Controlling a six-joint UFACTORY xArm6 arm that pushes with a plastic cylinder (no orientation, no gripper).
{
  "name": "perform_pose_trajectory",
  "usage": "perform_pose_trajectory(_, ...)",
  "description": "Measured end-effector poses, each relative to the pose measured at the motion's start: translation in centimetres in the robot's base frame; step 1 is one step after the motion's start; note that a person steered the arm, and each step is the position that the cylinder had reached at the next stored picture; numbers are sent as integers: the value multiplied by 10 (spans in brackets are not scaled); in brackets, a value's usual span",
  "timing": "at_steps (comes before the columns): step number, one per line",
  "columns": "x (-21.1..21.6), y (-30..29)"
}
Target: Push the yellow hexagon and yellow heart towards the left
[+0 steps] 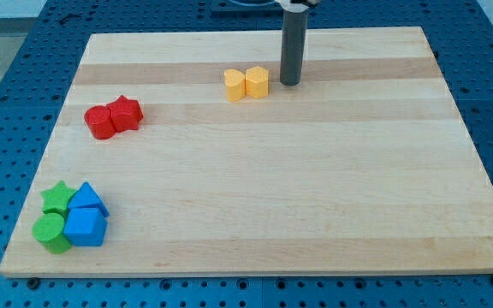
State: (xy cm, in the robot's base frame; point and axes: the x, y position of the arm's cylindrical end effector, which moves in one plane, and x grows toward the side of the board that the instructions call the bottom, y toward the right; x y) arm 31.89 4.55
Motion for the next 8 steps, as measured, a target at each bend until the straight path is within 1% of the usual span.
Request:
perform_pose_trajectory(2,1,-38)
perform_pose_trajectory(5,4,-39)
perform_pose_trajectory(8,30,-55)
